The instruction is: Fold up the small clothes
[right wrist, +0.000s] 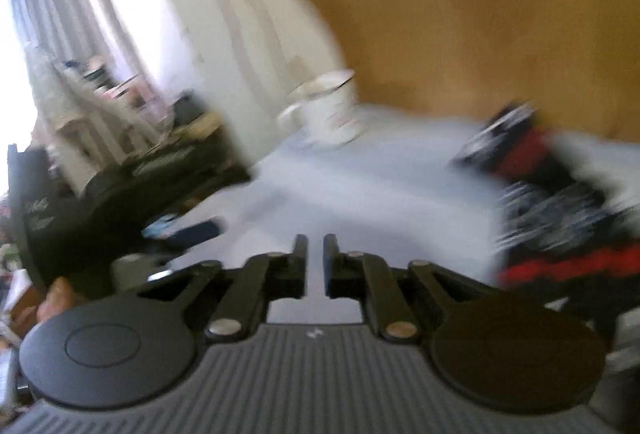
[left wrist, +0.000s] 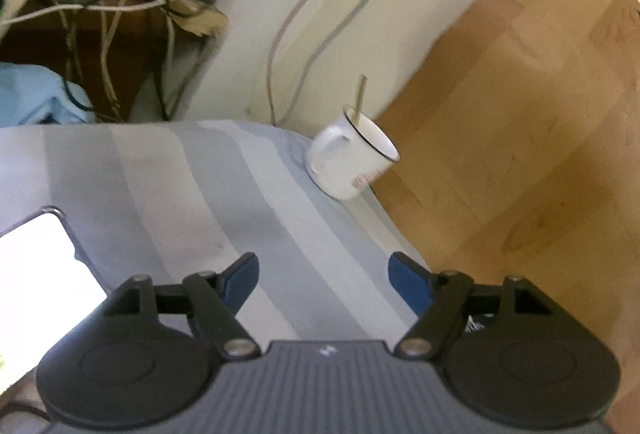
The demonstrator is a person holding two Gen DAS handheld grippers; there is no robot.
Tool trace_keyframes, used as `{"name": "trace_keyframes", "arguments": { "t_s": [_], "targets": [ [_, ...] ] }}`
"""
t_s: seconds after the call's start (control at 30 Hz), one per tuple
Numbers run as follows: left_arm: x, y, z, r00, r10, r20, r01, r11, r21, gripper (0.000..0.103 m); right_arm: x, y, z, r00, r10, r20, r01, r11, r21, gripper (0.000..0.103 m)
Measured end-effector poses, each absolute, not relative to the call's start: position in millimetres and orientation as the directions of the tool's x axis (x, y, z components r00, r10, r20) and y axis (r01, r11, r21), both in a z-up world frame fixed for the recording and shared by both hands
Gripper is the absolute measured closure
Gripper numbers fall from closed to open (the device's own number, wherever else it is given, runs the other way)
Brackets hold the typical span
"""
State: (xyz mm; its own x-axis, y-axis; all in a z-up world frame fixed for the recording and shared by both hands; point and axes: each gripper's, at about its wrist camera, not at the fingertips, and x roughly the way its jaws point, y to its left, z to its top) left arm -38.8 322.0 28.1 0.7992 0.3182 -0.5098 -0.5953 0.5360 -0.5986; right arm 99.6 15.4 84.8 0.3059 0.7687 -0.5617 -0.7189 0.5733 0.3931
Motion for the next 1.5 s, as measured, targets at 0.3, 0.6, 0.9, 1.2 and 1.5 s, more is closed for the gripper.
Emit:
{"name": "trace_keyframes", "arguments": {
  "t_s": [0.3,0.6,0.9,1.2,1.5],
  "targets": [
    [-0.6,290.9,17.3,0.870,-0.033,-0.492,-0.344,0.674,-0.653,0.023,164.0,-68.3,71.7,0.370,0.594,-0.715,-0.571,0.752,0.329,0.022],
    [12.6,257.5,20.1,0.878,-0.154,-0.453,-0.189,0.759,-0.623,0.013,93.8,-71.0,73.7,0.085,0.670,-0.738,-0.883,0.394,0.255,0.020],
    [37.1,190.4,18.9,0.827,-0.209,-0.522,-0.060,0.890,-0.451,0.041,216.1,-115.1,68.3,0.394,0.480,-0.784,-0.603,0.779,0.174,0.024],
    [26.1,174.2,22.0,0.862,-0.097,-0.498,-0.087,0.939,-0.333,0.095,212.1,-73.4,40.5,0.432,0.388,-0.814,-0.626,0.779,0.040,0.100],
    [16.9,171.3,26.9,0.871,0.061,-0.488,-0.175,0.966,-0.190,0.093,236.3,-81.1,63.0,0.668,0.369,-0.646,-0.481,0.877,0.004,0.099]
  ]
}}
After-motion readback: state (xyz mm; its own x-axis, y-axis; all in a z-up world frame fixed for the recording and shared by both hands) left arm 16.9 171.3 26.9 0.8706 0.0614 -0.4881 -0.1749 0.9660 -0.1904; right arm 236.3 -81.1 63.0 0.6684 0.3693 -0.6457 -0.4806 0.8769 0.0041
